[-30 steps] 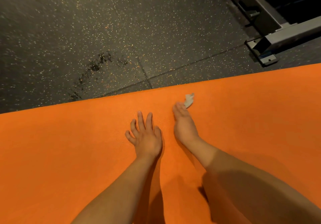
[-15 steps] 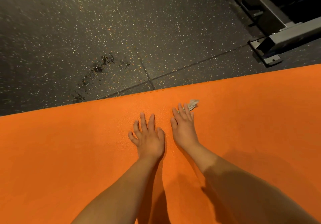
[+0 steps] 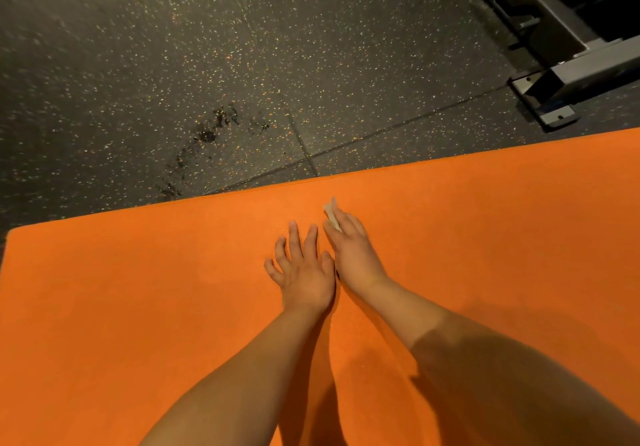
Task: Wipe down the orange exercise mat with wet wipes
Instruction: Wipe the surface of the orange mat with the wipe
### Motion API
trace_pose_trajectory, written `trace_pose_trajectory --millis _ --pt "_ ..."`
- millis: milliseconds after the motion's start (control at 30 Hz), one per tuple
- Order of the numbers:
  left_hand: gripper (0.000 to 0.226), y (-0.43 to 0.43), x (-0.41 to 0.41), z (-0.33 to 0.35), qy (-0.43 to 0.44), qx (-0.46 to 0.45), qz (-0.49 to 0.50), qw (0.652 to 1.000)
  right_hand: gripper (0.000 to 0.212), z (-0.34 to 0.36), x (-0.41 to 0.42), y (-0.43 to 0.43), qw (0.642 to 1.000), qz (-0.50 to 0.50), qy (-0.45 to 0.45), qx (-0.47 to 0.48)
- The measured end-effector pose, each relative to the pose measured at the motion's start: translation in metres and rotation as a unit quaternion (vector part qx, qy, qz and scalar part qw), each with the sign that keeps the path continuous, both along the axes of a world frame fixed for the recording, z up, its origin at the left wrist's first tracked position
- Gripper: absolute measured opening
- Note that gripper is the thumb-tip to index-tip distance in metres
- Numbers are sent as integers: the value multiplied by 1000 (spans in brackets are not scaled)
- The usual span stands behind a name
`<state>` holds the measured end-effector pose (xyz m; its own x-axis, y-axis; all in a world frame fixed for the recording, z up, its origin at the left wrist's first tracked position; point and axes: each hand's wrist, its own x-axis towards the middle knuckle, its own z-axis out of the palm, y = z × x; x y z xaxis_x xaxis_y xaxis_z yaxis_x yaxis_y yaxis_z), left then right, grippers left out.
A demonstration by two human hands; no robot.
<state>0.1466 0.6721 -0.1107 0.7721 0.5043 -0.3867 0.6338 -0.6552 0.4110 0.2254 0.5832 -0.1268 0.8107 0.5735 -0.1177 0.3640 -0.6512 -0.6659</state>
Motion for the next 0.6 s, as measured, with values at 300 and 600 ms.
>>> trace_pose_trajectory --millis 300,600 --pt "42 14 17 4 -52 46 30 997 76 4 29 -19 991 -122 -19 -44" --pt "67 11 53 3 5 -4 30 1000 85 7 53 -18 994 -19 -39 -101"
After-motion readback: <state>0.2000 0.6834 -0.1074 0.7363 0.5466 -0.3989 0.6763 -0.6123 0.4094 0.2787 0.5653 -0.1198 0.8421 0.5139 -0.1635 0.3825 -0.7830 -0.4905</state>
